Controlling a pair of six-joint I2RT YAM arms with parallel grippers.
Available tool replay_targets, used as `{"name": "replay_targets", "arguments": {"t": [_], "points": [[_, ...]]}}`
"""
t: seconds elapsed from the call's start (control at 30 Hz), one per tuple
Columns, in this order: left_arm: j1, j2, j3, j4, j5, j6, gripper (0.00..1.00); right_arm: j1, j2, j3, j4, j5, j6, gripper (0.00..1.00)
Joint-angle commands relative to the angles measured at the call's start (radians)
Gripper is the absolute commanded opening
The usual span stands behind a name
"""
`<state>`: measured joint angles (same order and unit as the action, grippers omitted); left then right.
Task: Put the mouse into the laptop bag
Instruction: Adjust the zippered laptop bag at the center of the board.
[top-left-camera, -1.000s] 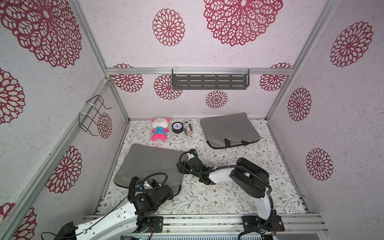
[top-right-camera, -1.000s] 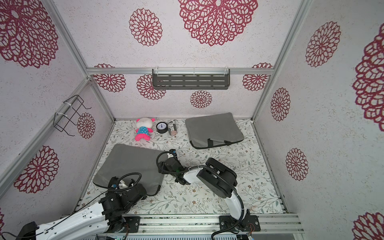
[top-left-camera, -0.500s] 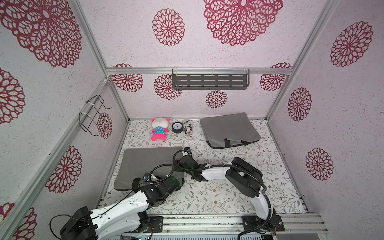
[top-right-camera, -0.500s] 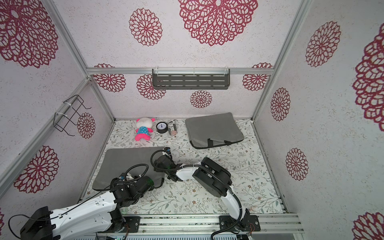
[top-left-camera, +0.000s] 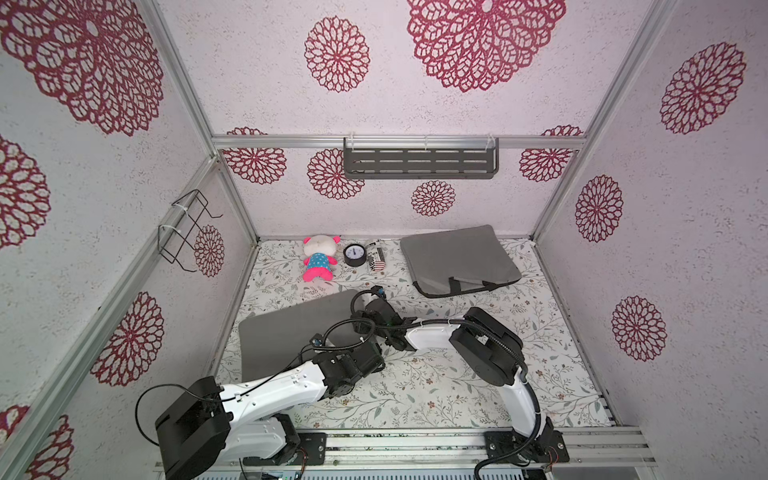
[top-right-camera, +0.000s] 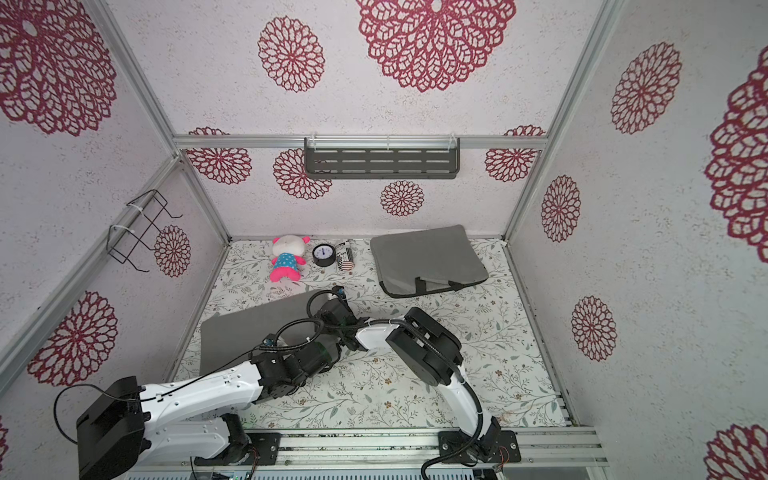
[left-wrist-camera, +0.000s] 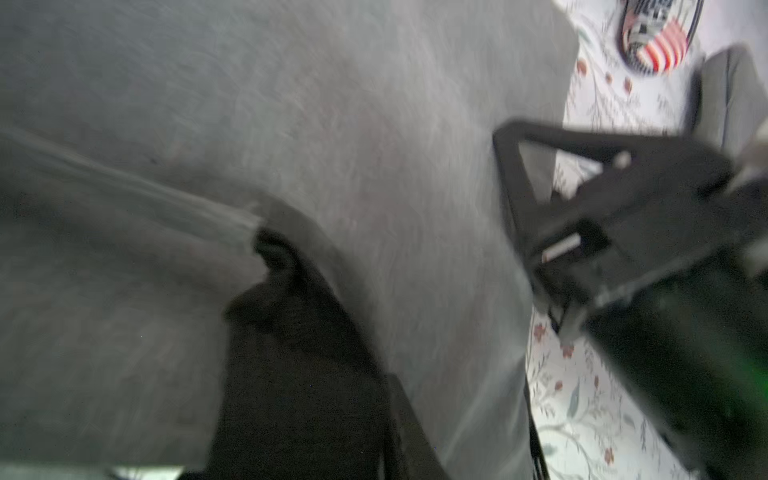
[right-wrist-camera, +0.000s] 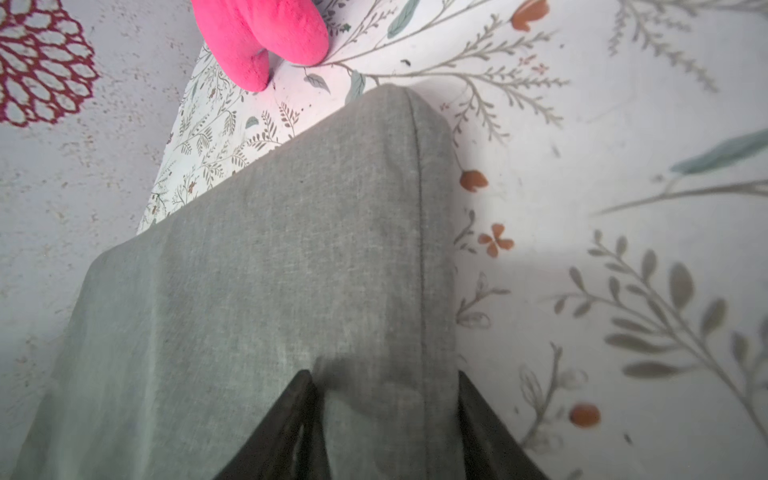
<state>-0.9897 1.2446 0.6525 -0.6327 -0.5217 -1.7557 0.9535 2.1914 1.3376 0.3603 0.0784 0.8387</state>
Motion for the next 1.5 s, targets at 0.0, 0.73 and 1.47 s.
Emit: {"name": "replay_targets", "arguments": {"t": [0.0, 0.73, 1.47], "points": [[-0.019, -0.039, 0.028, 0.009, 0.043, -0.002, 0.61, 0.020, 0.105, 0.023, -0.099, -0.115, -0.035, 0.53], [0.316, -0.330, 0.072, 0.109, 0.205, 0.381, 0.98, -0.039, -0.580, -0.375, -0.211, 0.184, -0.205, 0.99], [0.341, 0.104, 0.355, 0.403, 0.401, 0.548, 0.98, -0.827, -1.414, -0.919, -0.502, 0.164, -0.251, 0.99]]}}
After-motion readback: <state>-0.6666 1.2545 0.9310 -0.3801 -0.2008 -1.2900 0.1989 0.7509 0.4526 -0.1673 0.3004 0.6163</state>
